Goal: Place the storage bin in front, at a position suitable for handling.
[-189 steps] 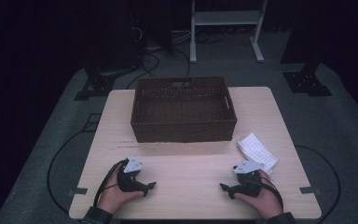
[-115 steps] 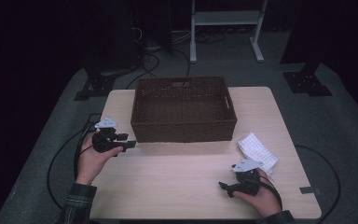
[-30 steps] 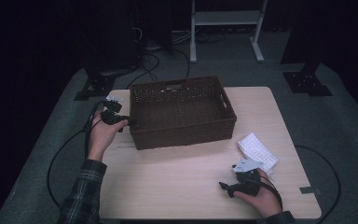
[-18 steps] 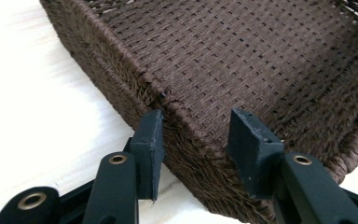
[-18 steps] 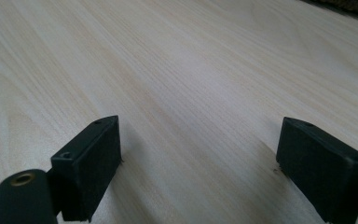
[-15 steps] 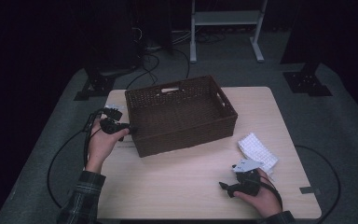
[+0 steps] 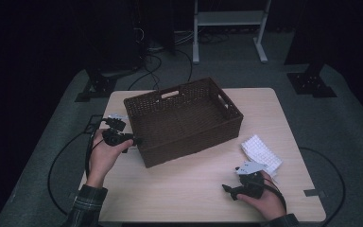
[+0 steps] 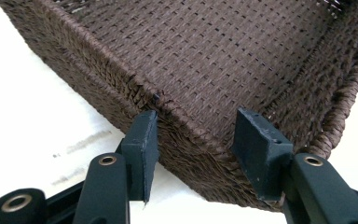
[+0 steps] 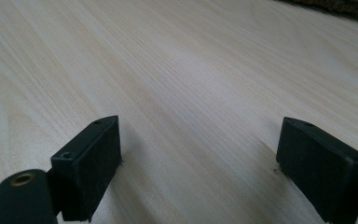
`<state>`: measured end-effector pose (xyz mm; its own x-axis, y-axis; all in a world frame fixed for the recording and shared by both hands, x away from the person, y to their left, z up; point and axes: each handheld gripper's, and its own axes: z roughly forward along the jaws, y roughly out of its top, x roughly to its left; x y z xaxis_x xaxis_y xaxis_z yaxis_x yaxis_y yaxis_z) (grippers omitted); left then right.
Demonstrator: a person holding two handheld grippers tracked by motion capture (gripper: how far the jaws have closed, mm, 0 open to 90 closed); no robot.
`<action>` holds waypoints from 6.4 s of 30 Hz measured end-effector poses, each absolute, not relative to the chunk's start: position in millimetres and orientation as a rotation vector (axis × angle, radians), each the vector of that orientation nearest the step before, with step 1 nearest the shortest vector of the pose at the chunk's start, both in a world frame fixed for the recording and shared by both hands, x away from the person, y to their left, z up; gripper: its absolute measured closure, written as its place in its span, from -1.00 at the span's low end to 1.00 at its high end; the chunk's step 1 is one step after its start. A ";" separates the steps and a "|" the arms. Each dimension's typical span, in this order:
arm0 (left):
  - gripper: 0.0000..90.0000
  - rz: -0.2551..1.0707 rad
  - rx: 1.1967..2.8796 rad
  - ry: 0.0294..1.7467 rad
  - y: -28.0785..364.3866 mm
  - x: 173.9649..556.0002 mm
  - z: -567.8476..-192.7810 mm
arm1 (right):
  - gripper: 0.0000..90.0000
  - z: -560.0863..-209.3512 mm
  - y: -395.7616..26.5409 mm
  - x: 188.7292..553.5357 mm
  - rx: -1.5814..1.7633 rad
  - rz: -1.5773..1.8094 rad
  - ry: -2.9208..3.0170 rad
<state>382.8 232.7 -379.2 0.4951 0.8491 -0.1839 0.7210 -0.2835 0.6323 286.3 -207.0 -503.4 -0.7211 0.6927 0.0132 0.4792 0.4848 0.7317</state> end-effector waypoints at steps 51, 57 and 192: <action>-0.06 0.536 2.183 0.926 263.1 538.1 -357.5 | -0.71 -503.5 -207.2 286.3 0.994 1.075 2.449; -0.06 0.563 2.197 0.917 259.4 557.4 -366.7 | -0.71 -503.5 -207.3 286.2 0.993 1.076 2.449; 0.06 0.257 2.121 0.895 202.9 367.5 -360.5 | -0.71 -503.5 -207.0 286.7 0.993 1.072 2.449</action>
<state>367.5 202.9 -360.5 0.7290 0.6750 -0.1133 0.5120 -0.4280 0.7447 286.7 -207.0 -503.5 -0.7209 0.6930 0.0112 0.4784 0.4859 0.7314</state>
